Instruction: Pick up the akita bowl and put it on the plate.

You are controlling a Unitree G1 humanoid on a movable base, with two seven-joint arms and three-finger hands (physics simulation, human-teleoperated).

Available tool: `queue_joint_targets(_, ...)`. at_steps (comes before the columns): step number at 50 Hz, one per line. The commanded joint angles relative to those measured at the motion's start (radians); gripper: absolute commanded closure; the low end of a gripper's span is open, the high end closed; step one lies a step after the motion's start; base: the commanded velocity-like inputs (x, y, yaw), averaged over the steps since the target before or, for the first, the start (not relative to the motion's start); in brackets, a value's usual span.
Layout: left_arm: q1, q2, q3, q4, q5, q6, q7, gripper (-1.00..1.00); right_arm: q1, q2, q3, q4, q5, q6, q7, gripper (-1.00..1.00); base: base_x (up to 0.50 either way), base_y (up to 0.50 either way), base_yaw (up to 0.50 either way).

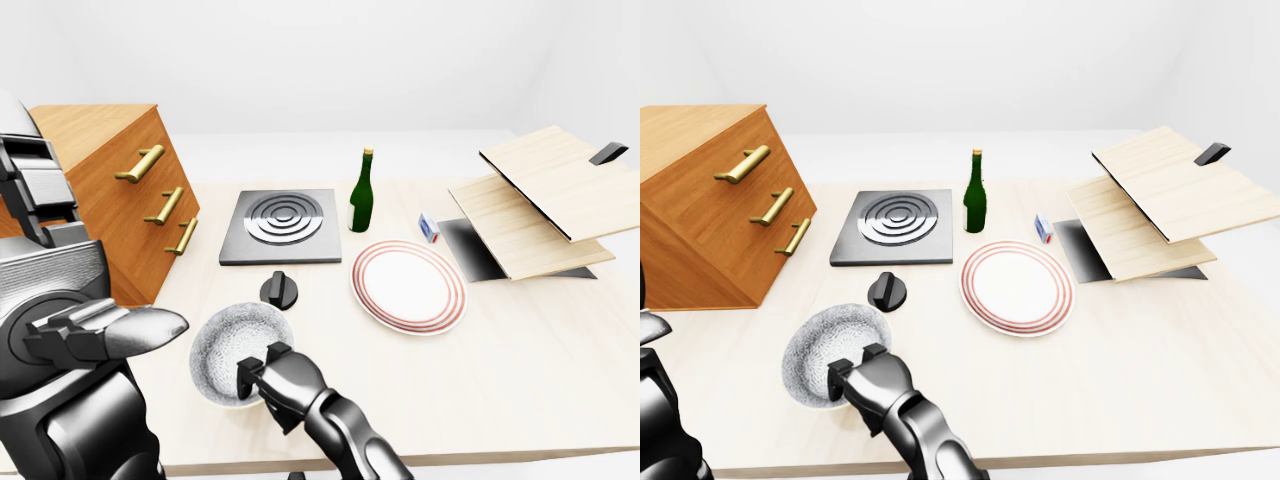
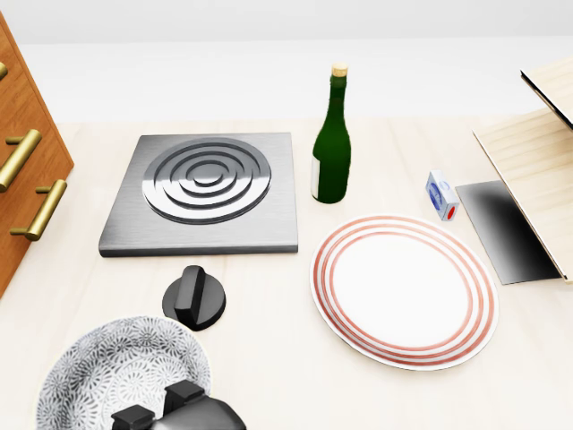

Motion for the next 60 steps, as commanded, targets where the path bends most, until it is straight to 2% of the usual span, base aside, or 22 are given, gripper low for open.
queue_joint_targets(1,-0.004,0.0,0.005,-0.003,-0.007,0.0,0.005,-1.0,-0.016,-0.042,-0.033,-0.047,-0.101,-0.006,0.12,0.94,0.0,0.0,0.0)
queue_joint_targets(2,-0.001,0.0,0.003,0.001,-0.004,0.0,0.003,-1.0,-0.01,-0.032,-0.039,-0.057,-0.09,0.003,0.132,0.94,0.0,0.0,0.0)
queue_joint_targets(6,0.002,-0.001,0.003,-0.004,-0.006,0.0,0.004,-1.0,-0.023,-0.025,-0.046,-0.088,-0.094,0.003,0.156,0.95,0.0,0.0,0.0)
queue_joint_targets(13,-0.004,0.002,0.008,-0.006,-0.013,0.0,0.01,-1.0,-0.045,-0.005,-0.046,-0.185,-0.092,0.033,0.238,0.95,0.0,0.0,0.0)
queue_joint_targets(21,0.0,0.003,0.002,0.001,-0.007,0.0,0.007,-1.0,-0.048,-0.005,-0.032,-0.257,-0.097,0.054,0.292,0.95,0.0,0.0,0.0)
queue_joint_targets(34,-0.001,0.003,0.005,-0.009,-0.014,0.0,0.012,-1.0,-0.071,0.007,-0.045,-0.337,-0.101,0.064,0.324,0.95,0.0,0.0,0.0)
queue_joint_targets(40,0.001,0.003,0.003,0.001,-0.009,0.0,0.006,-1.0,-0.087,0.015,-0.069,-0.394,-0.093,0.085,0.378,0.95,0.0,0.0,0.0)
queue_joint_targets(49,-0.002,0.002,0.001,-0.001,0.001,0.0,0.002,-1.0,-0.153,0.042,-0.116,-0.483,-0.12,0.09,0.471,0.95,0.0,0.0,0.0)
queue_joint_targets(60,0.004,-0.001,-0.004,0.007,0.013,0.0,-0.007,-1.0,-0.203,0.073,-0.151,-0.552,-0.144,0.092,0.471,0.95,0.0,0.0,0.0)
